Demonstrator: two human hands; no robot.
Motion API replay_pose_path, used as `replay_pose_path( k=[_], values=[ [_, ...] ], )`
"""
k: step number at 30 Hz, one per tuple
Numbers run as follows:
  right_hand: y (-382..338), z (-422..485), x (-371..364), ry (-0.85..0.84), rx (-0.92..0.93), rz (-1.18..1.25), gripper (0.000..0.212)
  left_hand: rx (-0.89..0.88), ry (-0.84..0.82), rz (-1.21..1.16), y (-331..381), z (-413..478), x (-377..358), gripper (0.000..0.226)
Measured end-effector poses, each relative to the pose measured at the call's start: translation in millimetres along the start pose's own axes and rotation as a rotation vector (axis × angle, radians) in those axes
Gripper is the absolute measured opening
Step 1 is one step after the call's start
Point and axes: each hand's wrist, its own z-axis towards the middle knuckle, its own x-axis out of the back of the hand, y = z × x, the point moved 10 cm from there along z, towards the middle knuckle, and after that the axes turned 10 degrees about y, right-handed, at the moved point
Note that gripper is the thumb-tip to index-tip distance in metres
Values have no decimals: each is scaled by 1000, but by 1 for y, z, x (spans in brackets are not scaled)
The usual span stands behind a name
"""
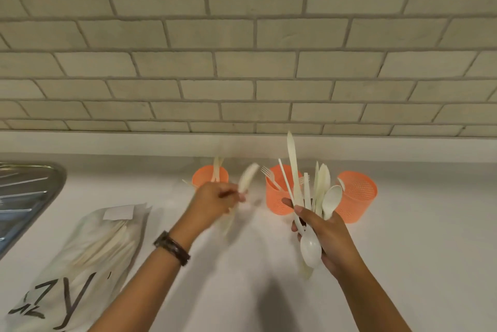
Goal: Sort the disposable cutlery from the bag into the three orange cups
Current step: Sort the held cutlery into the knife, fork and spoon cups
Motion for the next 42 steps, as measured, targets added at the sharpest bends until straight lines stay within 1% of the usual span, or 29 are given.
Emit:
replay_pose_path(
  k=[2, 4, 5, 6, 7, 9, 11, 13, 14, 15, 17, 18, 19, 21, 22, 23, 25, 27, 28, 29, 31, 32, 34, 36, 37, 38, 39, 40, 42],
  values=[
    [5, 0, 6, 19, -3, -54, 16, 72, 232, -147, -11, 24, 48, 29],
    [11, -1, 9, 17, -13, -93, 14, 75, 417, -264, -19, 41, 84, 19],
    [14, -2, 9, 15, -20, -117, 14, 73, 480, -334, -24, 48, 95, 10],
    [17, -2, 10, 16, -28, -142, 15, 78, 531, -382, -29, 54, 102, 10],
    [19, -2, 10, 17, -34, -159, 15, 88, 567, -408, -36, 59, 105, 13],
    [20, -2, 9, 14, -37, -170, 15, 113, 584, -344, -48, 67, 101, 14],
    [19, -2, 8, 13, -37, -175, 15, 175, 518, -243, -64, 74, 87, 17],
    [19, -2, 6, 10, -40, -189, 15, 265, 475, -211, -78, 77, 80, 35],
    [19, -3, 5, 7, -43, -205, 15, 288, 482, -228, -80, 76, 81, 47],
    [19, -3, 5, 7, -46, -224, 15, 269, 503, -240, -75, 76, 85, 55],
    [19, -3, 4, 4, -50, -252, 15, 118, 553, -153, -44, 68, 93, 57],
    [18, -4, 3, -1, -50, -262, 14, 10, 548, -83, -21, 61, 91, 51],
    [18, -4, 2, -8, -49, -272, 14, -90, 504, -39, 3, 52, 81, 42],
    [16, -6, -2, -37, -54, -285, 14, -241, 322, 1, 46, 30, 49, 24],
    [16, -7, -5, -58, -58, -293, 14, -338, 232, 41, 64, 18, 32, 21],
    [15, -9, -8, -77, -60, -308, 14, -461, 160, 120, 82, 3, 18, 20],
    [14, -12, -12, -103, -61, -338, 15, -763, 44, 376, 104, -20, -12, 17],
    [12, -14, -15, -116, -57, -348, 15, -1033, -49, 643, 106, -40, -40, 11],
    [11, -14, -16, -121, -54, -352, 14, -1111, -75, 740, 103, -44, -49, 10],
    [10, -15, -17, -127, -50, -356, 13, -1147, -91, 815, 100, -46, -54, 10],
    [8, -17, -18, -141, -42, -370, 11, -1103, -151, 877, 92, -42, -58, 14],
    [8, -17, -18, -147, -39, -376, 11, -1054, -202, 870, 88, -38, -59, 16],
    [8, -18, -19, -154, -39, -374, 10, -1048, -264, 840, 90, -36, -56, 16],
    [8, -18, -19, -150, -45, -351, 8, -1054, -225, 826, 94, -27, -42, 13],
    [9, -17, -18, -144, -52, -325, 9, -1021, -157, 805, 95, -16, -28, 12],
    [10, -16, -16, -132, -60, -298, 13, -940, -61, 761, 95, -1, -9, 11],
    [12, -15, -13, -114, -70, -273, 15, -795, 43, 692, 89, 16, 14, 10],
    [14, -14, -10, -90, -80, -249, 16, -609, 143, 582, 78, 33, 38, 10],
    [18, -10, -4, -54, -107, -188, 17, -298, 301, 249, 45, 53, 77, 17]
  ],
)
